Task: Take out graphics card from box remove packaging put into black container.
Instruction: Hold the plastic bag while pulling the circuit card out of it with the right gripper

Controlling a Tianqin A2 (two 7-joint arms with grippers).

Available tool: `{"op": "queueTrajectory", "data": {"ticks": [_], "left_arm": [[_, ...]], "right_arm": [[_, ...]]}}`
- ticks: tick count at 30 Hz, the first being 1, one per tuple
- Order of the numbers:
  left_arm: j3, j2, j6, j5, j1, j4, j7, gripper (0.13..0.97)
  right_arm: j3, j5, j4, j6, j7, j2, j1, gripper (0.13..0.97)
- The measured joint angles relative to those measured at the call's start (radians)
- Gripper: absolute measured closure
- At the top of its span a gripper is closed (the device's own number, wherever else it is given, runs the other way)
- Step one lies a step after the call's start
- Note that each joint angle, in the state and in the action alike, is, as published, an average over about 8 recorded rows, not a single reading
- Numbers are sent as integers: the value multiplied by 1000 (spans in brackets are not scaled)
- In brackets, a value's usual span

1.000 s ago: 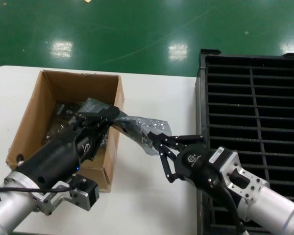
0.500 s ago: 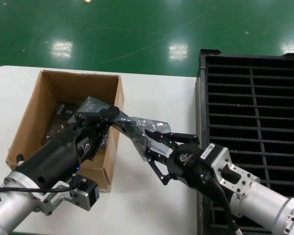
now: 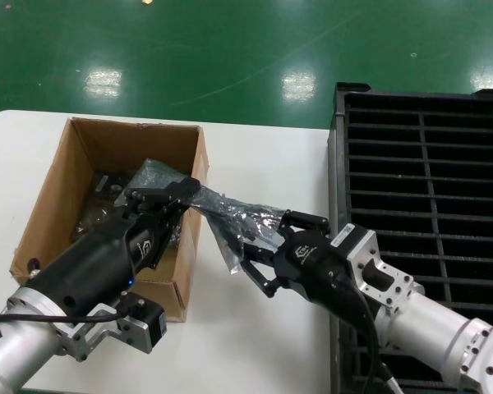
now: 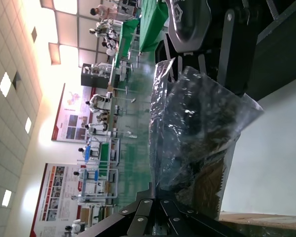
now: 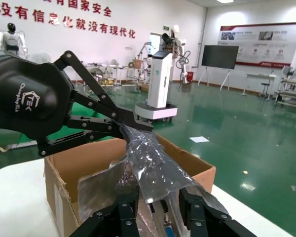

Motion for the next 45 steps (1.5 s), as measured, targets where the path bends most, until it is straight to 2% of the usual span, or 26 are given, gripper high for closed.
{"op": "queueTrajectory", "data": {"ticks": [10, 18, 27, 39, 45], "left_arm": [[0, 0, 0, 0, 0, 0, 0, 957], [0, 0, 0, 0, 0, 0, 0, 957], [0, 0, 0, 0, 0, 0, 0, 957], [0, 0, 0, 0, 0, 0, 0, 957], [0, 0, 0, 0, 0, 0, 0, 957]], "right_arm": [[-1, 3, -35, 3, 26, -28, 18, 823], [-1, 15, -42, 7, 19, -36, 24, 908], [6, 26, -14, 8, 19, -21, 11, 908], [42, 23, 154, -13, 63, 84, -67, 908], [51, 31, 196, -19, 45, 119, -93, 908]]}}
